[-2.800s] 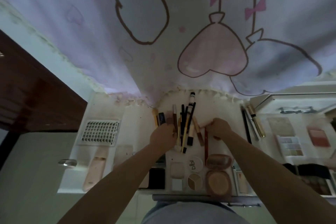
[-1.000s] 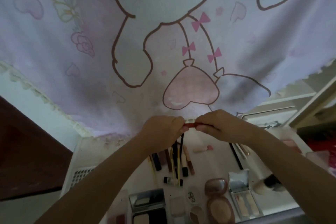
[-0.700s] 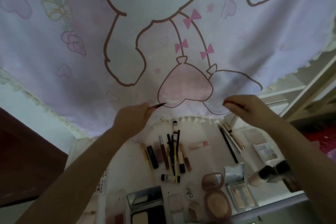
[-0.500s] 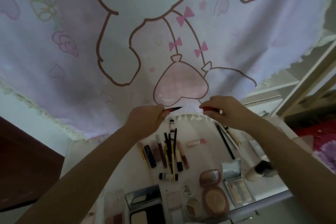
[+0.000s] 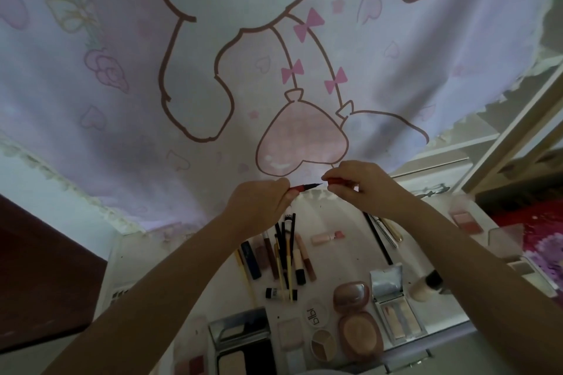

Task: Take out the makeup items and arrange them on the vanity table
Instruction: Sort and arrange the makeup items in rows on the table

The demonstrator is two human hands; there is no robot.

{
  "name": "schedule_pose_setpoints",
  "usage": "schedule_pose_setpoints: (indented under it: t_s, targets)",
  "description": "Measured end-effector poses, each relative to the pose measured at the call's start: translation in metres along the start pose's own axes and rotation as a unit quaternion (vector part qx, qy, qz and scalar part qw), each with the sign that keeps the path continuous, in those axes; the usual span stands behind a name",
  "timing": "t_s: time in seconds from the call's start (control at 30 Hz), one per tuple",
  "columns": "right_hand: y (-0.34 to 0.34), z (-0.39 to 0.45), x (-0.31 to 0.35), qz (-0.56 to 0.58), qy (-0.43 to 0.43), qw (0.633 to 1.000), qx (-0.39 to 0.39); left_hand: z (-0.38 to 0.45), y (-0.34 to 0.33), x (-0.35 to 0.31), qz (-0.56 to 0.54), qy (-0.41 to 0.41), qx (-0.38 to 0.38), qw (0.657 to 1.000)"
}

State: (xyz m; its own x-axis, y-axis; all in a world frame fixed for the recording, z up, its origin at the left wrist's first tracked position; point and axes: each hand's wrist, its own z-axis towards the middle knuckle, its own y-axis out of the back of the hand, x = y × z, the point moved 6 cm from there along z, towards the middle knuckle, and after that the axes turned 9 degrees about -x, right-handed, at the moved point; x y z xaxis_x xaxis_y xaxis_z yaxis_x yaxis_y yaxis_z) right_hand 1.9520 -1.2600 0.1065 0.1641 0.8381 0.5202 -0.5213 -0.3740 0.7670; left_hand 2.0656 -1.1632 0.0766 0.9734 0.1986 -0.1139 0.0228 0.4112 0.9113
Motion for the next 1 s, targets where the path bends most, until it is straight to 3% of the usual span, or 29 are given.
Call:
schedule_pose_setpoints:
  t_s: [0.2, 0.4, 0.7, 1.0]
  targets:
    - [-0.016, 0.002, -0.001, -0.023, 0.023, 0.998, 0.059, -0.004, 0.004, -0.013, -0.041, -0.039, -0.025, 0.998]
    - [-0.026, 0.002, -0.005, -0.027, 0.022, 0.995, 0.088, -0.008, -0.019, -0.007, -0.033, -0.011, 0.056, 0.998]
    - [-0.035, -0.002, -0.017, -0.022, 0.01, 0.992, 0.123, -0.003, -0.036, -0.013, -0.055, -0.012, 0.083, 0.995]
    - [-0.037, -0.014, -0.049, -0.011, -0.055, 0.99, 0.129, 0.001, -0.068, -0.027, -0.163, 0.003, 0.133, 0.978]
